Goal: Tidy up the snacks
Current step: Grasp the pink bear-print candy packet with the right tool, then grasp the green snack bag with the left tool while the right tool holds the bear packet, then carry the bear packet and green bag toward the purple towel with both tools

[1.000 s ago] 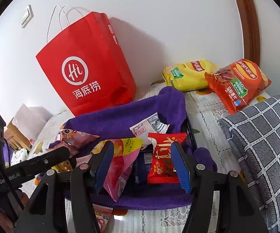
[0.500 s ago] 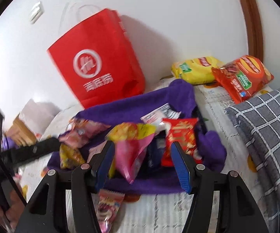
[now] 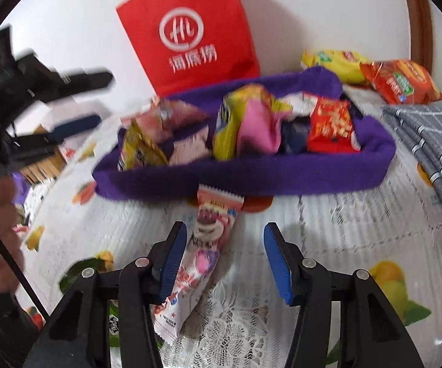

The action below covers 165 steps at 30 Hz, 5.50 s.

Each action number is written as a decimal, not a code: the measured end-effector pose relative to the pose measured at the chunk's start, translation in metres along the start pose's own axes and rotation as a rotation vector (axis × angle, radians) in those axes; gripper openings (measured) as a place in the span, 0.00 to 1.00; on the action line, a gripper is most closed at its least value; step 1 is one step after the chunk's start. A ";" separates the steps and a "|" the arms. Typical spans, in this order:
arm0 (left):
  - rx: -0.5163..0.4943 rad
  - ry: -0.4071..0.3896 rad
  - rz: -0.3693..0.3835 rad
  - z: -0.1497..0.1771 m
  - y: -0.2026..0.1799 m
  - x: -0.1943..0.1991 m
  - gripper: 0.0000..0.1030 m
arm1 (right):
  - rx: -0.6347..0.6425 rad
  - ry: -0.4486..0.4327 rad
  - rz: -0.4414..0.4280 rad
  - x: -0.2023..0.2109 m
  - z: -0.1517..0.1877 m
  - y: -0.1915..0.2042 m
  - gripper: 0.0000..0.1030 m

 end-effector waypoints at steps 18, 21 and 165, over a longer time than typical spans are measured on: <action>0.019 0.022 0.034 0.001 0.004 0.003 0.60 | -0.008 0.032 0.105 -0.005 0.002 -0.005 0.15; 0.014 0.015 0.039 0.000 0.003 0.006 0.60 | -0.006 0.029 0.142 -0.001 0.004 -0.005 0.15; -0.103 -0.063 -0.122 0.015 -0.025 -0.020 0.42 | -0.114 -0.188 0.039 -0.016 -0.118 -0.085 0.47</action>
Point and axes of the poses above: each gripper's, at about its wrist camera, not at the fingertips, and x roughly against the way its jaws point, y to its left, z to its underside, the point moved 3 cm from there along -x, roughly the way its jaws point, and after that the axes turned 8 degrees about -z, right-handed, at the moved point
